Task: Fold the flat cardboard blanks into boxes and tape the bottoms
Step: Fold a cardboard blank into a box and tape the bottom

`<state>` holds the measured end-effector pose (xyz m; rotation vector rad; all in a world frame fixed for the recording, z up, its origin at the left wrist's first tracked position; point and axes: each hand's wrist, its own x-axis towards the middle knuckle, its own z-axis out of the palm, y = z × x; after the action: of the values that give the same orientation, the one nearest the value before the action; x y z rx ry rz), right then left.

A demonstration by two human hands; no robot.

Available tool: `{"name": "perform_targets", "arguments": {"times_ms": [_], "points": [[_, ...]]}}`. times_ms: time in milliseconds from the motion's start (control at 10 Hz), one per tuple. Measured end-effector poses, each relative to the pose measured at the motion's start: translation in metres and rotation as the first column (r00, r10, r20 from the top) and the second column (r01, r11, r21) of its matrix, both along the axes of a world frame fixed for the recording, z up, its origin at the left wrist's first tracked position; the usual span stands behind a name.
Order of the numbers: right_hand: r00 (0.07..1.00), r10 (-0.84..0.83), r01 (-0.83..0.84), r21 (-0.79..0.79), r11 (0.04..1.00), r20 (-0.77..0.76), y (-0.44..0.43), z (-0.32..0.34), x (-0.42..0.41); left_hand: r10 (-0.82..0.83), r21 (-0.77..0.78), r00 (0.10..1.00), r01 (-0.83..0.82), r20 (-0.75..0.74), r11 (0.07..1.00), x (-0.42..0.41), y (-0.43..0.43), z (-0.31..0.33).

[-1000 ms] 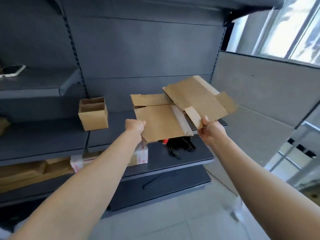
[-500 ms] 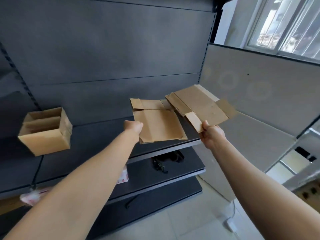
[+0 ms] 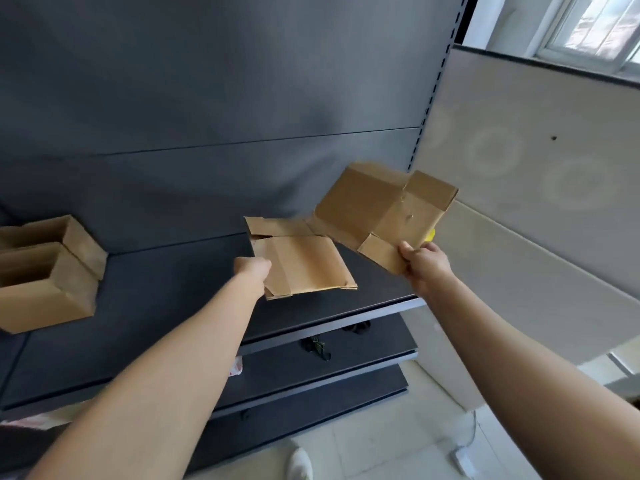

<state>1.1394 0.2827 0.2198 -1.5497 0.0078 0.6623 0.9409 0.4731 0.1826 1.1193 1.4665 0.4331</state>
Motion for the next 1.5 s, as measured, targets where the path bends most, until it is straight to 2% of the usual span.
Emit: {"name": "perform_targets", "arguments": {"times_ms": [200, 300, 400, 500, 600, 700, 800, 900, 1000, 1100, 1200, 1300, 1400, 1500], "points": [[0.996, 0.013, -0.009, -0.041, 0.999, 0.092, 0.027, -0.018, 0.026, -0.059, -0.028, 0.994, 0.057, -0.090, 0.998, 0.023, 0.034, -0.027], [0.989, 0.019, -0.007, -0.081, 0.997, 0.148, 0.035, -0.026, 0.031, -0.122, -0.039, 0.973, 0.117, -0.194, 0.992, 0.023, 0.049, -0.037], [0.981, 0.028, -0.013, -0.084, 0.996, 0.190, 0.043, -0.029, 0.036, -0.111, 0.023, 0.925, 0.128, -0.364, 0.992, 0.038, 0.069, -0.048], [0.968, 0.055, -0.031, -0.102, 0.994, 0.246, 0.052, -0.027, 0.044, -0.104, 0.234, 0.932, 0.194, -0.347, 0.953, 0.061, 0.069, -0.019], [0.959, 0.069, -0.043, -0.097, 0.994, 0.276, 0.056, -0.024, 0.056, -0.255, 0.304, 0.967, 0.239, 0.014, 0.922, 0.096, 0.056, 0.023], [0.946, 0.126, -0.100, -0.101, 0.990, 0.299, 0.054, -0.017, 0.069, -0.271, 0.223, 0.935, 0.221, 0.230, 0.950, 0.124, 0.050, 0.055], [0.926, 0.226, -0.197, -0.123, 0.973, 0.304, 0.047, -0.008, 0.085, -0.185, 0.152, 0.937, 0.146, 0.295, 0.978, 0.141, 0.052, 0.075], [0.909, 0.309, -0.290, -0.109, 0.951, 0.279, 0.033, -0.003, 0.104, -0.131, 0.034, 0.952, 0.127, 0.275, 0.991, 0.149, 0.055, 0.080], [0.837, 0.480, -0.433, -0.220, 0.874, 0.262, 0.021, -0.003, 0.122, -0.127, 0.002, 0.968, 0.129, 0.218, 0.992, 0.159, 0.048, 0.076], [0.752, 0.636, -0.533, -0.410, 0.740, 0.171, 0.017, -0.005, 0.137, -0.156, 0.044, 0.965, 0.150, 0.209, 0.988, 0.174, 0.035, 0.076], [0.761, 0.648, -0.557, -0.492, 0.669, 0.019, 0.016, 0.001, 0.146, -0.200, 0.049, 0.960, 0.194, 0.198, 0.980, 0.187, 0.021, 0.072], [0.732, 0.667, -0.636, -0.487, 0.598, -0.138, 0.013, 0.005, 0.158, -0.196, 0.042, 0.962, 0.192, 0.191, 0.981, 0.192, 0.014, 0.069], [0.706, 0.673, -0.700, -0.361, 0.616, -0.221, 0.007, 0.019, 0.165, -0.171, 0.029, 0.962, 0.169, 0.214, 0.985, 0.191, 0.011, 0.069], [0.737, 0.637, -0.675, -0.223, 0.703, -0.225, 0.004, 0.031, 0.169, -0.191, -0.003, 0.962, 0.195, 0.196, 0.981, 0.189, 0.006, 0.070]]}}
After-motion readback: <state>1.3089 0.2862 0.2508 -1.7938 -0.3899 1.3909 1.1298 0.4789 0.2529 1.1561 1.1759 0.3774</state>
